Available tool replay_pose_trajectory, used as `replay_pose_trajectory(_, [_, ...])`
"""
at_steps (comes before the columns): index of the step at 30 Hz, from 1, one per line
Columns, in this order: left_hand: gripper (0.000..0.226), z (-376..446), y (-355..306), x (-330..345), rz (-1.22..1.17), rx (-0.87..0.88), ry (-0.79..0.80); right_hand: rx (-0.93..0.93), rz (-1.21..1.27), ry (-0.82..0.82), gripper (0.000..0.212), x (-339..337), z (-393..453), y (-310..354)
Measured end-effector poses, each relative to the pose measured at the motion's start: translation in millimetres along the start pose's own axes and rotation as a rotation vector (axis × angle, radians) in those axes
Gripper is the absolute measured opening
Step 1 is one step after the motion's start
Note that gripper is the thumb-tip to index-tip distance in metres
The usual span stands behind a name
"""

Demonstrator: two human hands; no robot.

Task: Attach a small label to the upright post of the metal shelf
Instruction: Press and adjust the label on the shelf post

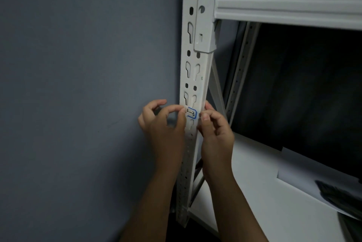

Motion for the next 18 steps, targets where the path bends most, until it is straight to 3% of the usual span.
replay_pose_trajectory(7, [0.007,1,1,3,0.046,0.072,0.03,-0.001,-0.017,-0.014,0.012,0,0,-1])
replay_pose_trajectory(18, [0.01,0,1,10,0.02,-0.014,0.019,0.018,-0.007,-0.021,0.01,0,-1,1])
Point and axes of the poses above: each hand's wrist, its own z-axis towards the middle knuckle, its own x-axis out of the palm, y = z × x, the point moved 8 cm from there along z, towards the middle knuckle, and after that the axes turned 2 degrees about -z, right-handed, at the moved point
